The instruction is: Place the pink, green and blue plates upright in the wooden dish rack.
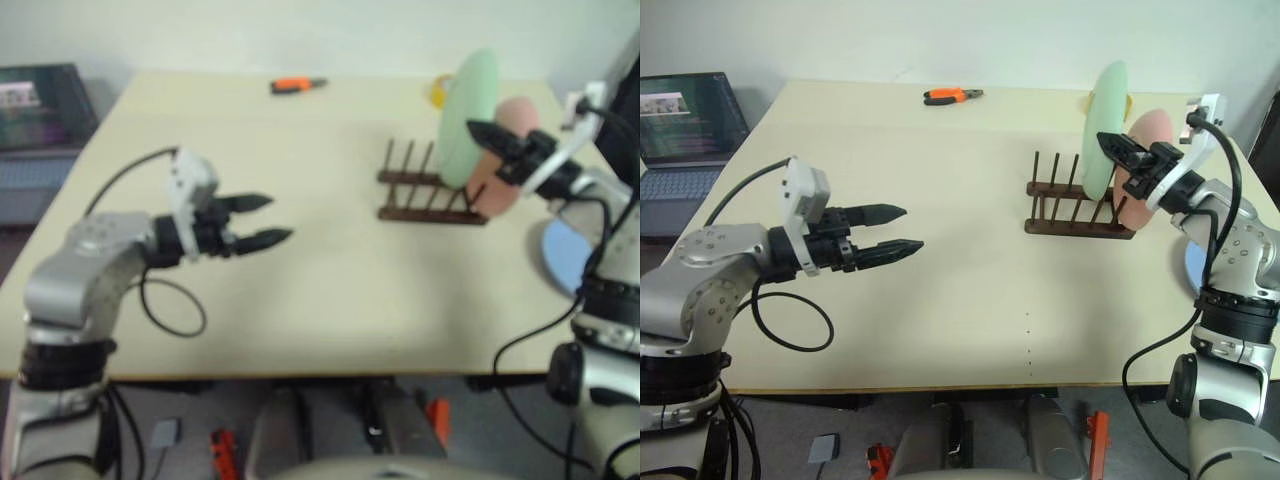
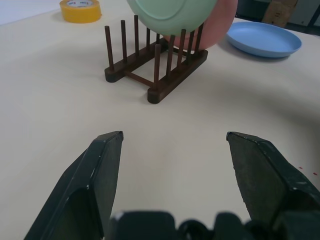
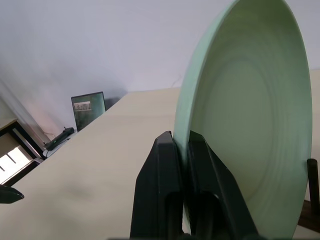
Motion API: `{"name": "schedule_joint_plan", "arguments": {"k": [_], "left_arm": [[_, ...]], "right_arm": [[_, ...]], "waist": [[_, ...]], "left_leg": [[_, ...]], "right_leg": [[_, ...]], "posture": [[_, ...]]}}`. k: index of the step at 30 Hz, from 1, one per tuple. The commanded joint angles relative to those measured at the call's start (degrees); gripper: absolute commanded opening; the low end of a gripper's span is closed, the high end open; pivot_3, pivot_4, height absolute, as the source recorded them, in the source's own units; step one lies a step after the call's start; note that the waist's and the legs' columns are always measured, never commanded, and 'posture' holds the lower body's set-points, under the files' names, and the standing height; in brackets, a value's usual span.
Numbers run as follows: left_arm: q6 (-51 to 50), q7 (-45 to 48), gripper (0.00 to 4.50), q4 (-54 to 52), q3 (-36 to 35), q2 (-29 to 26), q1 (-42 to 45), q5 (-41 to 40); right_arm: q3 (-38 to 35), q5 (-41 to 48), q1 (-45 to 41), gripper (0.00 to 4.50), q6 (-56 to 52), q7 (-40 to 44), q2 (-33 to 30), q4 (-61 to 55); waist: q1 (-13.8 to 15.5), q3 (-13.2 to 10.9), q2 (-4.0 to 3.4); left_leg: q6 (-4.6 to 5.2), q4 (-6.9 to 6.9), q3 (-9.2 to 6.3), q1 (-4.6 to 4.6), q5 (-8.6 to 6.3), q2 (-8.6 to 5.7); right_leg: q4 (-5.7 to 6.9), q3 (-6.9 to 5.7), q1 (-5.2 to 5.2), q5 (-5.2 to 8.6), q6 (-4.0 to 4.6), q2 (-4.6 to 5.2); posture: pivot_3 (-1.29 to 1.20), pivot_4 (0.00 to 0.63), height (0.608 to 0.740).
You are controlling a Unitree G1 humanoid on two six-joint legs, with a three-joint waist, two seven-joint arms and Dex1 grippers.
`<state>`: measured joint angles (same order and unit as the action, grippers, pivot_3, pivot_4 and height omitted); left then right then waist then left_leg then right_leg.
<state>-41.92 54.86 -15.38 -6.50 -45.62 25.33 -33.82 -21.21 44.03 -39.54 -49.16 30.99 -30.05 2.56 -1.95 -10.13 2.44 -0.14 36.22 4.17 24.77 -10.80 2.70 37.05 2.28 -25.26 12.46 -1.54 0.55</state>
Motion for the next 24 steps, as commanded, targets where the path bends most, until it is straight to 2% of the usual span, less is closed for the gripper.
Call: {"name": "schedule_joint_plan", "arguments": {"k": [1,11,13,14,18,21,24], "left_arm": [[0.5,0.5,3.62,-0.6,-0.5,-1.0,1.2,-0.2],[0.9,-0.7,3.62,-0.4,-0.2,-1.2,0.7,1.9],[0.9,-0.7,3.67,-0.6,-0.4,-1.2,0.7,1.9],[0.9,-0.7,3.67,-0.6,-0.4,-1.2,0.7,1.9],[0.9,-1.0,3.67,-0.4,-0.4,-1.3,0.9,2.3],[0.7,-1.1,3.67,-0.5,-0.5,-1.5,0.9,2.3],[0.5,-1.0,3.67,-0.6,-0.6,-1.9,0.8,2.4]], "right_arm": [[-1.4,1.2,-0.4,0.00,1.8,0.1,0.2,-1.7],[0.3,-0.4,-1.7,0.00,2.1,-1.1,1.1,-0.7],[0.4,-0.6,-1.9,0.56,2.3,-1.4,1.1,-0.2],[0.6,-0.9,-2.0,0.68,2.4,-1.6,1.0,-0.1],[1.0,-1.7,-2.2,2.02,3.1,-2.1,1.3,0.3],[1.3,-2.7,-1.2,2.87,4.1,-2.2,1.4,-0.1],[1.7,-3.1,-0.3,3.95,4.9,-2.2,1.2,-1.0]], "waist": [[0.0,0.0,0.00],[0.0,0.0,0.00],[0.0,0.0,0.00],[0.0,0.0,0.00],[0.0,0.0,0.00],[0.0,0.0,0.00],[0.0,0.0,0.00]], "left_leg": [[0.00,0.00,0.01,0.00,0.00,0.00],[0.00,0.00,0.02,0.00,0.00,0.01],[0.00,0.00,0.02,0.00,0.00,0.00],[0.00,0.00,0.03,0.00,0.00,0.00],[0.00,0.00,0.02,0.00,0.00,0.00],[0.00,0.00,0.03,0.00,0.00,0.00],[0.00,0.00,0.02,0.00,0.00,0.00]], "right_leg": [[0.00,0.01,0.00,0.00,0.00,0.00],[0.01,0.01,-0.01,-0.01,0.00,-0.01],[0.01,0.02,-0.01,-0.01,0.00,0.00],[0.01,0.02,-0.01,-0.01,0.00,0.00],[0.01,0.01,-0.01,-0.01,0.00,0.00],[0.01,0.03,-0.01,-0.01,0.00,0.00],[0.01,0.02,0.00,-0.01,0.00,0.00]], "posture": [[0.00,0.150,0.740],[0.00,0.150,0.740],[0.00,0.150,0.740],[0.00,0.150,0.740],[0.00,0.150,0.740],[0.00,0.150,0.740],[0.00,0.150,0.740]]}}
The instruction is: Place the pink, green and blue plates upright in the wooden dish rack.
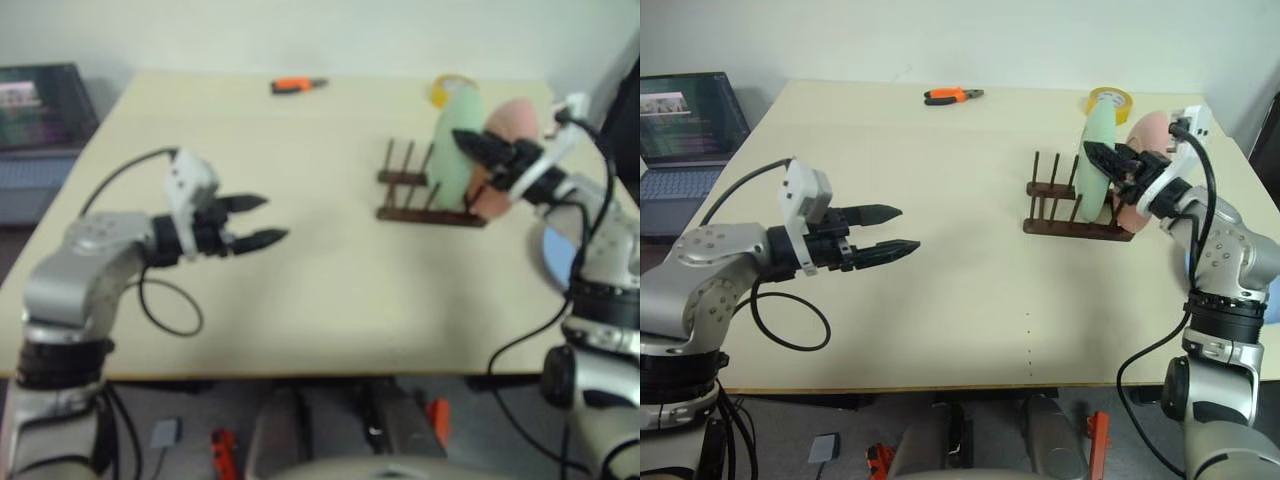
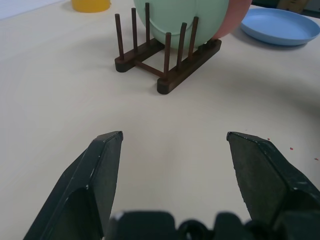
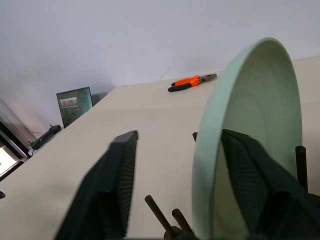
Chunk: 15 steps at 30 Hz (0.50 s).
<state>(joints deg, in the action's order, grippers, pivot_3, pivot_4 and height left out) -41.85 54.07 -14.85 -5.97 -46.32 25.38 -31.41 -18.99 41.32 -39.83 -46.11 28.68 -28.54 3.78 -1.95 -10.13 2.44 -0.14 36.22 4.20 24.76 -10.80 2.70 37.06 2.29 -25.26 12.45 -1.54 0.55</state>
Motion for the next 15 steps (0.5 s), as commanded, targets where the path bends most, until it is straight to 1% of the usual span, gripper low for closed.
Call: {"name": "schedule_joint_plan", "arguments": {"k": [1,10,15], "left_arm": [[0.4,-0.2,3.67,-1.0,-1.0,-1.3,0.8,0.0],[0.8,-0.1,3.67,-0.3,-0.4,-1.2,1.6,0.3],[0.8,0.2,3.67,0.2,-0.2,-1.0,2.2,0.2]], "right_arm": [[-0.5,-0.4,-0.1,4.25,2.0,0.1,-0.4,-2.2],[0.9,-2.8,-0.4,4.25,4.1,1.2,-2.0,-2.7],[2.4,-4.0,-0.4,4.25,4.9,3.7,-4.2,-4.0]], "waist": [[0.0,0.0,0.00],[0.0,0.0,0.00],[0.0,0.0,0.00]], "left_leg": [[0.00,0.00,0.00,0.00,0.00,0.00],[0.00,0.00,0.02,0.00,0.00,0.00],[0.00,0.00,0.02,0.00,0.00,0.00]], "right_leg": [[0.00,0.00,0.00,0.00,0.00,0.00],[0.00,0.01,0.00,-0.01,-0.01,0.00],[0.00,0.01,0.00,-0.01,-0.01,0.00]], "posture": [[0.00,0.150,0.740],[0.00,0.150,0.740],[0.00,0.150,0.740]]}}
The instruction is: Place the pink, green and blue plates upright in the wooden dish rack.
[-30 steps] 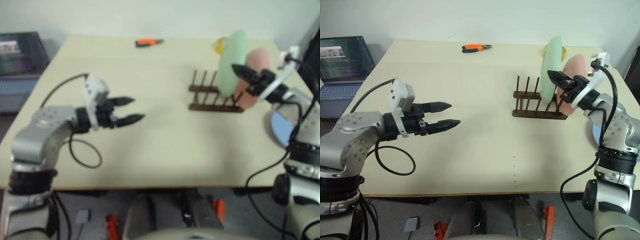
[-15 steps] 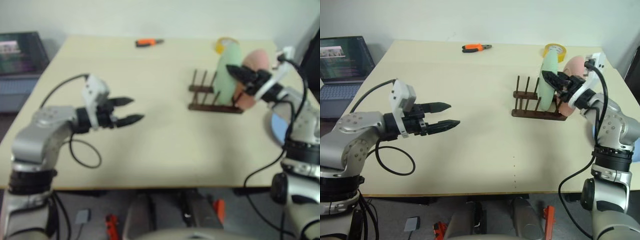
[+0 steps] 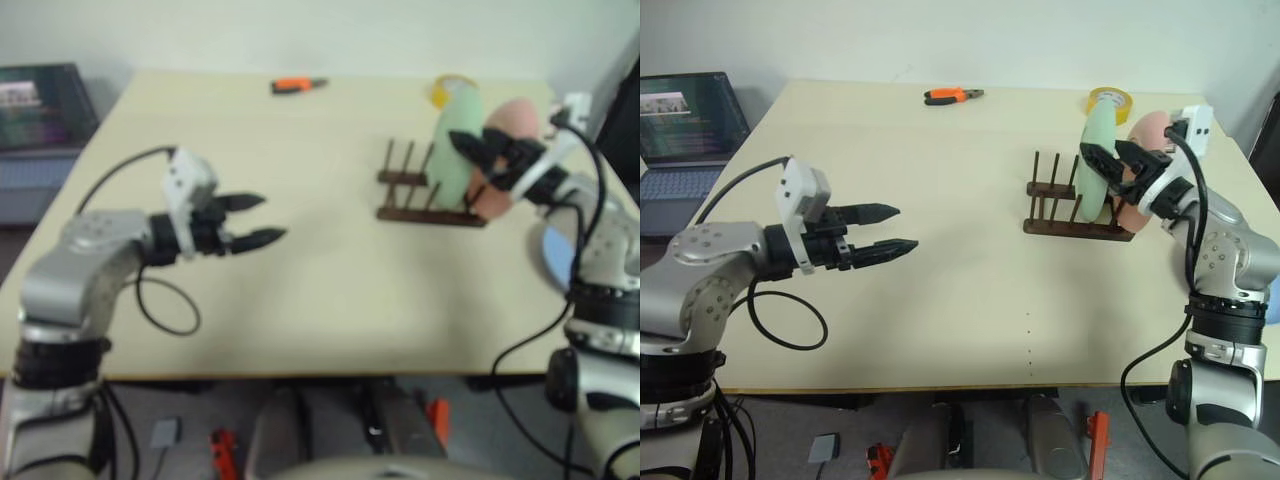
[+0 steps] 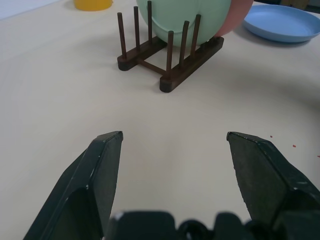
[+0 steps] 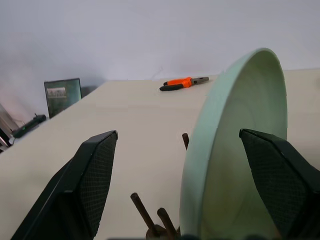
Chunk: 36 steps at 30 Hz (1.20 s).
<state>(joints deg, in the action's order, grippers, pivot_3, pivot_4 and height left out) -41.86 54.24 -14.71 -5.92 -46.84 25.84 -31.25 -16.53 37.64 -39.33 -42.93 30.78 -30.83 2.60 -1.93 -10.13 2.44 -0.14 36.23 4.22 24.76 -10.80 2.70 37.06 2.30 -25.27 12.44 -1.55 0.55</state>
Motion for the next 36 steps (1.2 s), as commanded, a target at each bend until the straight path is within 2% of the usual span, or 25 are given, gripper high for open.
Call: {"name": "schedule_joint_plan", "arguments": {"k": [1,10,19,25,30,36], "left_arm": [[1.0,0.2,3.67,0.1,-0.2,-0.4,1.7,0.1],[2.1,1.6,3.67,1.8,0.8,0.3,3.8,-0.3],[3.8,3.4,3.67,4.1,3.4,1.9,7.1,0.3],[3.4,3.1,3.67,1.5,7.1,3.3,11.3,1.4],[2.6,1.1,3.67,0.2,13.3,5.4,17.0,5.9],[4.1,2.2,3.67,0.4,17.3,7.8,19.4,8.0]], "right_arm": [[-0.1,-0.2,-0.5,4.25,1.5,2.2,-2.5,-3.5],[-4.9,4.2,4.5,4.25,-0.7,6.9,-8.3,-9.6],[-15.4,14.3,7.7,4.25,-5.3,9.0,-13.8,-11.9],[-19.6,13.1,14.1,4.25,-5.2,9.8,-18.2,-9.7],[-22.4,11.5,19.6,4.25,-3.8,11.6,-21.5,-7.5],[-23.3,11.7,19.7,4.25,-4.2,11.9,-24.2,-7.3]], "waist": [[0.0,0.0,0.00],[0.1,0.0,0.00],[0.2,0.0,0.00],[0.3,0.0,0.01],[0.3,0.0,-0.01],[-0.1,0.1,-0.16]], "left_leg": [[0.00,0.00,-0.01,0.00,0.00,0.00],[0.00,0.01,0.01,0.00,0.00,-0.01],[0.00,0.02,0.02,-0.01,0.00,-0.01],[0.00,0.05,0.01,-0.02,0.00,-0.05],[0.00,0.15,0.02,-0.02,0.00,-0.10],[0.01,0.21,0.12,-0.11,0.00,-0.13]], "right_leg": [[0.00,-0.01,0.00,0.00,0.00,0.00],[-0.02,0.00,0.01,0.00,-0.01,0.01],[-0.03,0.00,0.04,-0.02,-0.01,0.02],[-0.04,0.01,0.09,-0.02,-0.01,0.04],[-0.05,0.05,0.13,-0.04,-0.05,0.06],[-0.01,0.18,0.16,-0.11,-0.13,-0.02]], "posture": [[0.00,0.150,0.740],[0.00,0.150,0.740],[0.00,0.150,0.740],[0.00,0.150,0.740],[0.00,0.150,0.740],[0.00,0.150,0.740]]}}
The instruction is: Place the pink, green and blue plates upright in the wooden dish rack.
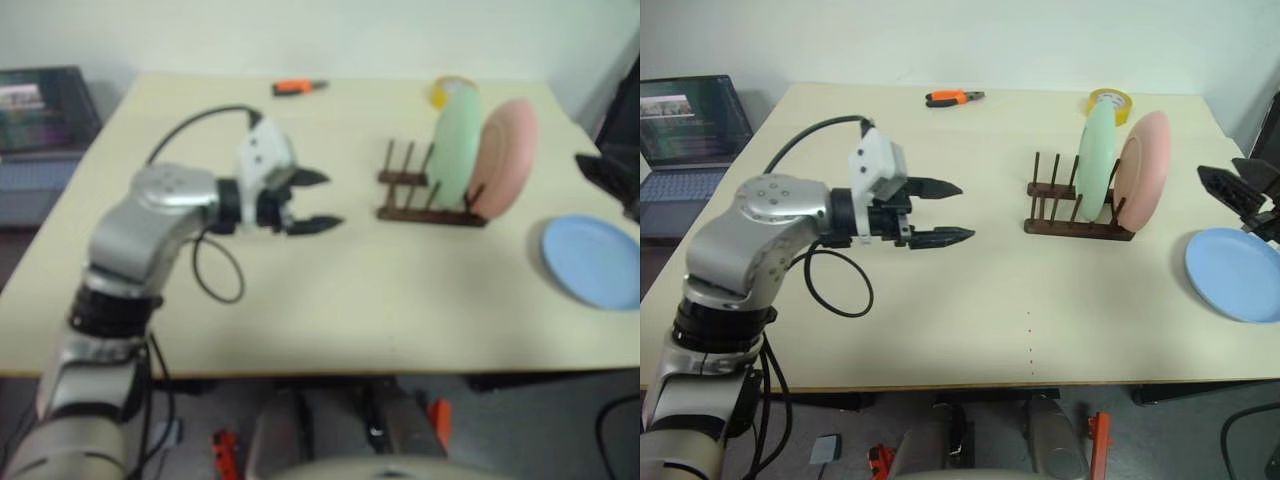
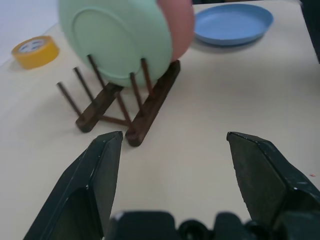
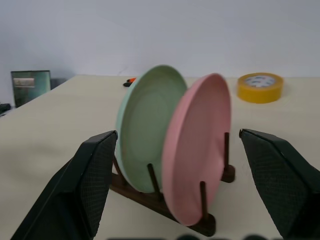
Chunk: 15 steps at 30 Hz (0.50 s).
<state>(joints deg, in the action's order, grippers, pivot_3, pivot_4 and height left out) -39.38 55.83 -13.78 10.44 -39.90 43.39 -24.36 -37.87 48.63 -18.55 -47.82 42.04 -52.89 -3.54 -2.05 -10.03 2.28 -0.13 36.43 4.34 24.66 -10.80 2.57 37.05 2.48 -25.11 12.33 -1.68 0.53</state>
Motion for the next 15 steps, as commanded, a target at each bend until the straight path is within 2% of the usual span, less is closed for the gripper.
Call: {"name": "schedule_joint_plan", "arguments": {"k": [1,6,9,12,15], "left_arm": [[2.1,0.8,3.67,0.2,1.4,1.3,2.1,1.6],[4.9,3.0,3.67,3.3,3.2,2.9,3.7,3.3],[6.4,3.7,3.67,5.8,4.9,4.5,5.4,5.1],[6.5,3.1,3.67,6.8,6.8,7.1,7.0,6.9],[6.0,2.3,3.67,6.0,8.8,9.4,8.1,9.0]], "right_arm": [[-1.6,0.6,-1.1,4.25,0.6,1.1,-2.7,-1.2],[-0.3,-1.1,0.2,4.25,1.2,7.1,-6.8,2.2],[1.5,-5.0,0.3,4.25,3.6,10.2,-10.0,9.7],[2.9,-9.4,4.2,4.25,5.7,12.7,-11.8,14.5],[2.1,-11.2,9.5,4.25,7.0,14.8,-11.4,14.5]], "waist": [[0.0,0.0,0.00],[0.2,0.0,-0.01],[0.3,0.0,-0.01],[0.5,0.0,-0.01],[0.6,0.0,-0.06]], "left_leg": [[0.00,0.01,-0.03,0.00,0.00,-0.01],[0.00,0.15,-0.07,0.01,0.00,-0.02],[0.00,0.25,-0.06,0.04,0.00,0.00],[0.04,0.40,-0.02,0.08,-0.03,-0.02],[0.06,0.44,-0.04,0.11,-0.04,-0.02]], "right_leg": [[0.00,-0.03,0.00,-0.02,0.04,-0.05],[0.01,-0.05,0.03,0.04,0.25,-0.15],[-0.03,-0.03,0.07,0.04,0.25,-0.11],[-0.06,-0.01,0.11,0.03,0.23,-0.03],[-0.07,-0.03,0.16,0.03,0.22,0.00]], "posture": [[0.00,0.150,0.740],[0.00,0.150,0.740],[0.00,0.150,0.740],[0.00,0.150,0.740],[0.00,0.150,0.740]]}}
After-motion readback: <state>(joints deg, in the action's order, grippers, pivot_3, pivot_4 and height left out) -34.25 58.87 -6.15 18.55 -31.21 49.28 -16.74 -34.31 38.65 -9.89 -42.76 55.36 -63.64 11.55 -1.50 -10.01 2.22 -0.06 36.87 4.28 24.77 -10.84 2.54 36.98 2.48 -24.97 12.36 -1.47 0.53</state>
